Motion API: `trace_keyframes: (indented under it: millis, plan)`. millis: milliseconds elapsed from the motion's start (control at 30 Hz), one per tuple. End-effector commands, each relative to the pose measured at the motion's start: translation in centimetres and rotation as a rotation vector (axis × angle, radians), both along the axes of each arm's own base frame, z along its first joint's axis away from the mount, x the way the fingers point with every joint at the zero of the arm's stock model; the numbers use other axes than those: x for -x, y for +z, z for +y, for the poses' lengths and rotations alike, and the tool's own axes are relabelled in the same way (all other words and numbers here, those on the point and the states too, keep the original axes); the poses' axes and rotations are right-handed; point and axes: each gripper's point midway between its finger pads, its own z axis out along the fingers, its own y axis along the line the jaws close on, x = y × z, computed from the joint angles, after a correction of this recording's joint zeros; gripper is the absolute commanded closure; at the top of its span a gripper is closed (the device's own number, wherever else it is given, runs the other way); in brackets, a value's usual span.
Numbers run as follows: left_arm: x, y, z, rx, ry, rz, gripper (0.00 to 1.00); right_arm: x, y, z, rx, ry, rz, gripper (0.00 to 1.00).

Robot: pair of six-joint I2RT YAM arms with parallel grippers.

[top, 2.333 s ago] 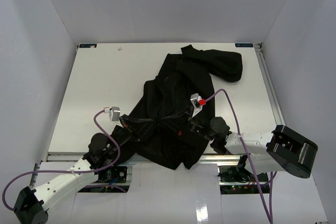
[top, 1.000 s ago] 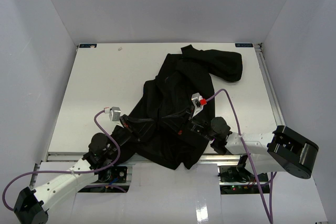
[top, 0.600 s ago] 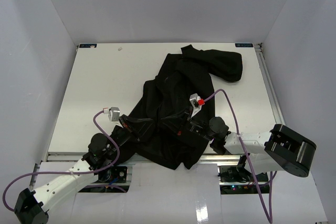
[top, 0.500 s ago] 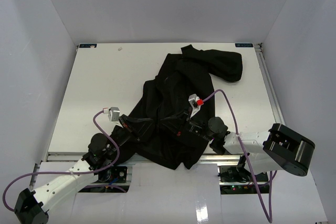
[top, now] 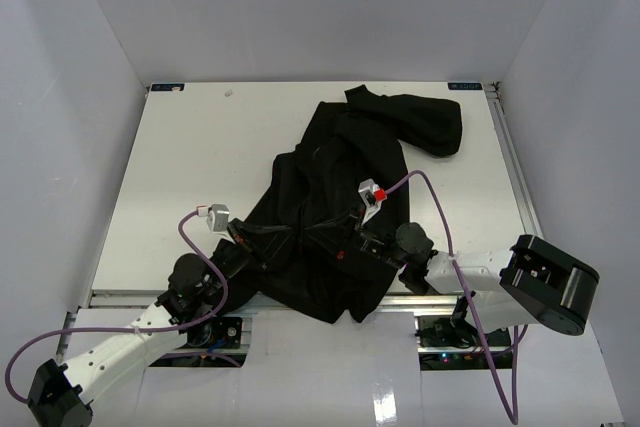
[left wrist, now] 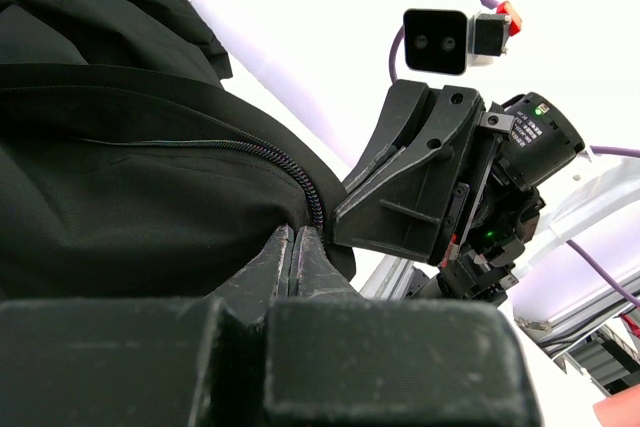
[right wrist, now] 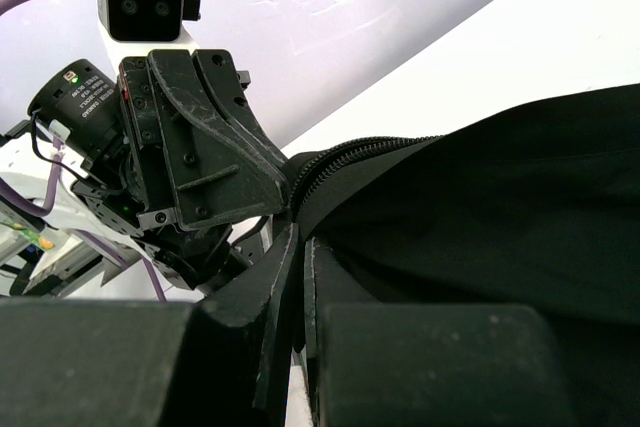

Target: Zip up the jacket

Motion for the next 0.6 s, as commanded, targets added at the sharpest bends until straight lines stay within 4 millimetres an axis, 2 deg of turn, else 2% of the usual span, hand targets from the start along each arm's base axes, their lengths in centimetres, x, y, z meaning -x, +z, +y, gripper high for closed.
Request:
trace_keyframes:
  millis: [0, 567]
  plan:
    - [0.06, 0.61, 0.05, 0.008, 0.000, -0.019, 1.00, 0.81, 10.41, -2.10, -0.343, -0.025, -0.216, 0.92]
    - [0.19, 0.27, -0.11, 0.008, -0.012, -0.015, 1.00, 0.57, 10.93, -2.04, -0.349, -0.038, -0.225, 0.92]
